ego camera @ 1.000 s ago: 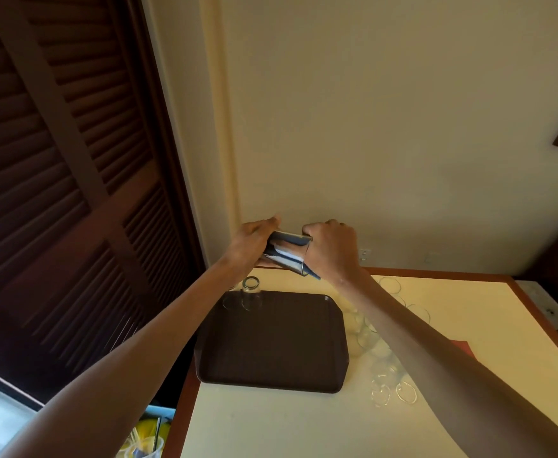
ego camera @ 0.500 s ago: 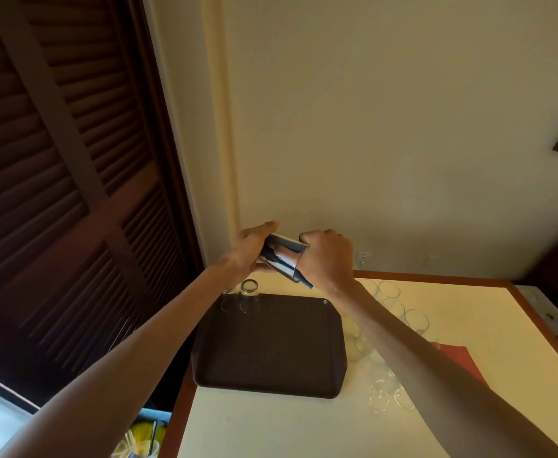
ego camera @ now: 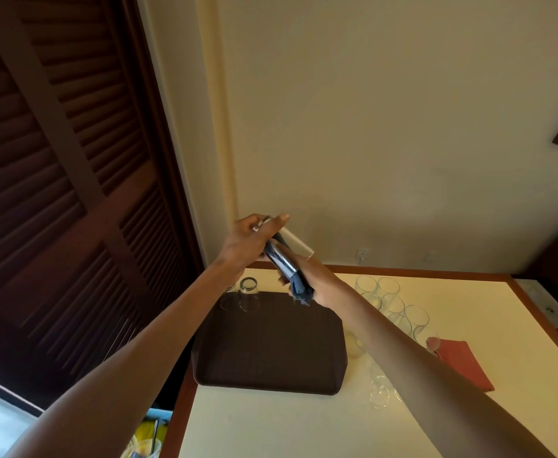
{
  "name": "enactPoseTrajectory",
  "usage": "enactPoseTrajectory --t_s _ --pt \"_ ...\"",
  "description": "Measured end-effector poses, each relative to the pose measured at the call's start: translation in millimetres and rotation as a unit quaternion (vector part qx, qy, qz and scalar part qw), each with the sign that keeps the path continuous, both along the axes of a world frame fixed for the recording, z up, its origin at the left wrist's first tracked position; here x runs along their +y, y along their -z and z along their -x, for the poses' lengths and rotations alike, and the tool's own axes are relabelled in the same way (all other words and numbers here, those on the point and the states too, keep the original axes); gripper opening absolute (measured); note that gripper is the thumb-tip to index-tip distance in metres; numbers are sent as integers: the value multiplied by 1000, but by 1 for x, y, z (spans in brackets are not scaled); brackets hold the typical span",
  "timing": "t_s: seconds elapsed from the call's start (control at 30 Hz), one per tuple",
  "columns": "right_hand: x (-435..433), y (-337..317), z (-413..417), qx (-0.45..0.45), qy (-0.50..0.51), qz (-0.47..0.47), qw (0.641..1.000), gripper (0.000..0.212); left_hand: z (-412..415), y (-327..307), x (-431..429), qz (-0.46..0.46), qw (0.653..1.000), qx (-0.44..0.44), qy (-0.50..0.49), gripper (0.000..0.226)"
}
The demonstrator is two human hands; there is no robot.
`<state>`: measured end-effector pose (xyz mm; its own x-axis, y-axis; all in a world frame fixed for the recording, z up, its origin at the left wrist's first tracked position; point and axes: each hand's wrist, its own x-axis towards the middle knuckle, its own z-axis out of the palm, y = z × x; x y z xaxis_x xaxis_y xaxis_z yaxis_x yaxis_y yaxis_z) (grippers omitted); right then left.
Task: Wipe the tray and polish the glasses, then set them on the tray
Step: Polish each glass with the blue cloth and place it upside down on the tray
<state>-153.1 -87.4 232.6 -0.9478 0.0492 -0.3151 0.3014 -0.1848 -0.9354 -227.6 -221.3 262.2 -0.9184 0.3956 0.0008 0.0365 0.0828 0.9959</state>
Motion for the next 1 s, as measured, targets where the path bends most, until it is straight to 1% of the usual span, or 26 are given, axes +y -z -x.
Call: enactPoseTrajectory --t_s 0.07,0.13,0.23,0.37,0.43,0.57,0.63,0.73,0.8,0.83,0.87,0.9,0.93,0.97,1.0 --pt "-1 4 0 18 -17 9 1000 59 -1 -1 0 -14 1000 0 -15 44" --pt "-1 6 -1 30 -21 14 999 60 1 -2 -1 -37 999 4 -23 56" --pt "3 8 -1 13 -10 12 1000 61 5 -5 -1 -74 997 8 -18 71" --pt "16 24 -3 10 -15 -8 1000 53 12 1 -2 -90 996 -4 -22 73" --pt "22 34 -6 9 -14 -22 1000 52 15 9 -4 -97 995 -9 -30 74" --pt "33 62 -11 2 10 -42 999 50 29 31 -10 -108 992 -45 -53 73" --pt "38 76 -15 -4 38 -40 998 48 35 44 -15 -109 990 -62 -59 70" --pt "46 101 -13 -37 97 -10 995 43 46 66 -21 -88 989 -91 -79 65" --pt "52 119 -9 -61 137 -1 989 40 52 84 -22 -61 989 -97 -90 71" --pt "54 127 -6 -74 158 -5 985 46 57 94 -22 -44 991 -91 -93 78" --pt "57 138 -3 -82 176 -18 981 56 60 105 -22 -20 992 -82 -94 83" --pt "65 165 3 -88 183 -30 979 63 65 116 -20 10 993 -71 -92 82" --pt "73 193 10 -89 186 -32 978 65 69 126 -18 37 994 -60 -87 74" --pt "76 208 16 -94 192 -30 976 59 74 136 -15 65 994 -48 -77 65" --pt "75 211 20 -101 206 -23 973 50 78 146 -11 99 992 -36 -66 58"
